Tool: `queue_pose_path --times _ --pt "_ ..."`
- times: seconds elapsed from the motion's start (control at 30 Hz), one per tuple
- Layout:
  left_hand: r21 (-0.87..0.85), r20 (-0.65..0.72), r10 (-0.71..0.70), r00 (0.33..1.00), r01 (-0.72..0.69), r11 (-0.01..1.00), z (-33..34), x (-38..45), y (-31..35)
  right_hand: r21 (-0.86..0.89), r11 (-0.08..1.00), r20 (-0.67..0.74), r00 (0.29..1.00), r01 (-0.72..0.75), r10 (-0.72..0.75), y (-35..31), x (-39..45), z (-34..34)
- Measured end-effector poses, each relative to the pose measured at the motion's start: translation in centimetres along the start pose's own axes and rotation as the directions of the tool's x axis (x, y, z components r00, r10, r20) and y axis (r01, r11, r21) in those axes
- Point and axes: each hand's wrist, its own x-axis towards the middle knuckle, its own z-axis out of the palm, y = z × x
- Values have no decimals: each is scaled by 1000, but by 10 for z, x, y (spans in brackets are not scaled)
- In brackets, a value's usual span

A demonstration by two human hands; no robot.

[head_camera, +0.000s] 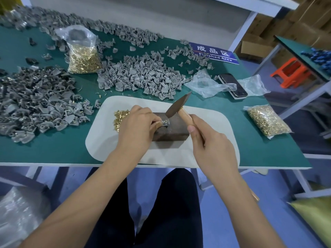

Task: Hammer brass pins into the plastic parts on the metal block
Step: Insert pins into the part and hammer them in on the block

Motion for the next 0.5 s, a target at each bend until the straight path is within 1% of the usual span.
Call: queue_pose_path --times 0.07,0.13,0.17,0.23,0.27,0.3,0.37,0.47,0.5 --pt "57 -36 -20 999 22 998 -1 -1 1 30 1000 -52 999 -1 2 -3 -1 -2" --pt "90 -55 -16 998 21 996 -1 -1 2 26 1000 -55 998 -10 12 -6 -1 -2" --pt "95 -58 -6 998 12 995 -1 -1 2 -3 1000 -20 1000 -17 17 -7 0 -2" --pt "91 -61 13 998 -7 996 -3 -2 1 -101 995 100 994 -23 33 -5 1 -2" --pt "91 -64 13 998 -7 996 -3 -1 2 -138 990 138 990 -21 40 -4 3 -4" --pt "96 -63 9 998 -3 995 -4 -1 2 -155 988 146 988 -19 42 -4 5 -6" --pt "104 -59 2 998 4 995 -3 -1 3 -138 990 88 996 -13 25 -4 8 -12" --pt "97 -41 -17 999 21 995 -3 -1 2 -51 999 -82 996 18 -22 -6 7 -14" --pt "96 -33 -17 999 21 995 -3 -1 1 -51 998 -96 995 27 -32 -8 5 -12"
